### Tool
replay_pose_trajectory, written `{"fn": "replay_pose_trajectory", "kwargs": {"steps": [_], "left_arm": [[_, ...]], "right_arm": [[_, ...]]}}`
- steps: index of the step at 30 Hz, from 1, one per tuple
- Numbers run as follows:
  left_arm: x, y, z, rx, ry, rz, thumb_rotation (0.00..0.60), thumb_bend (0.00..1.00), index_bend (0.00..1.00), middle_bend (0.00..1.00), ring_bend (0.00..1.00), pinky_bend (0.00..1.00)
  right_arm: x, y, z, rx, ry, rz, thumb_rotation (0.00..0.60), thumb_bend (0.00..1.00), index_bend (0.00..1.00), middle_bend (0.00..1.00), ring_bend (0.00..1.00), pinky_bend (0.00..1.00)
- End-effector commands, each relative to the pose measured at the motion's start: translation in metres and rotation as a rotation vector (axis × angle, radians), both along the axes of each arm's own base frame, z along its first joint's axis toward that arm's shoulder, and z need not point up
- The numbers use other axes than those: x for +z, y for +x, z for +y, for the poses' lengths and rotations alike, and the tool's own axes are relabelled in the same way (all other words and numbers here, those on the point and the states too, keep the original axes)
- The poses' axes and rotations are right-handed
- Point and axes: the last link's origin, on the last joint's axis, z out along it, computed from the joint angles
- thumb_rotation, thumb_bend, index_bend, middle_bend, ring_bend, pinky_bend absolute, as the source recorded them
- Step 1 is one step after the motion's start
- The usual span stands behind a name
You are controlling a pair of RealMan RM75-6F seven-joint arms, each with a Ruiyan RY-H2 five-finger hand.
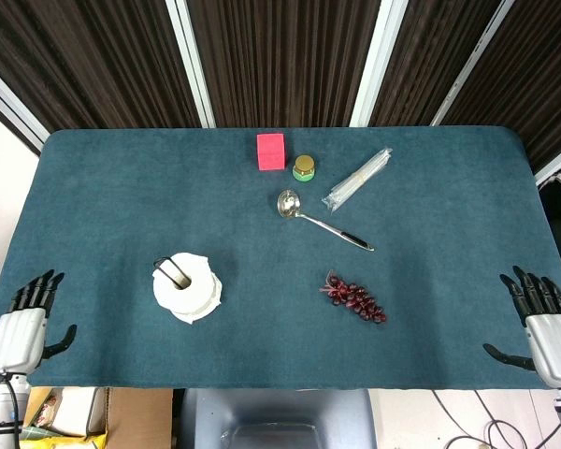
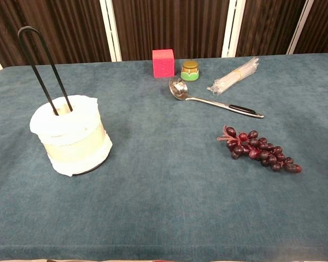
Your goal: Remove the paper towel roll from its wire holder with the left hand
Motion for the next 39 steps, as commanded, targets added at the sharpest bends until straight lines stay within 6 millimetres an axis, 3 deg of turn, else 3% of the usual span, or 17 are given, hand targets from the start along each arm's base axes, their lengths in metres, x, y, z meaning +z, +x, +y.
{"fn": "replay_pose_trajectory", "kwargs": {"steps": [1, 9, 15, 30, 39], "left_arm": [[-0.032, 0.009, 0.006, -0.023, -0.120, -0.339, 0.600, 0.37, 0.00, 0.00, 0.00, 0.08], [-0.086, 0.025, 0.032, -0.147, -0.128, -0.640, 0.600, 0.37, 0.00, 0.00, 0.00, 0.07], [-0.113, 0.038, 0.046, -0.217, -0.141, -0.695, 0.600, 0.37, 0.00, 0.00, 0.00, 0.06], [-0.161, 0.059, 0.062, -0.252, -0.225, -0.708, 0.600, 0.37, 0.00, 0.00, 0.00, 0.05], [-0.174, 0.061, 0.065, -0.241, -0.152, -0.767, 0.600, 0.35, 0.01, 0.00, 0.00, 0.06]], "right_arm": [[0.000, 0.000, 0.001, 0.003, 0.006, 0.001, 0.600, 0.14, 0.00, 0.00, 0.00, 0.08], [0.003, 0.002, 0.001, 0.013, -0.021, -0.021, 0.600, 0.14, 0.00, 0.00, 0.00, 0.08], [0.006, 0.003, 0.002, 0.033, -0.039, -0.043, 0.600, 0.14, 0.00, 0.00, 0.00, 0.08], [0.013, 0.005, 0.005, 0.056, -0.062, -0.075, 0.600, 0.14, 0.00, 0.00, 0.00, 0.08], [0.014, 0.005, 0.006, 0.059, -0.059, -0.084, 0.600, 0.14, 0.00, 0.00, 0.00, 0.08]]}}
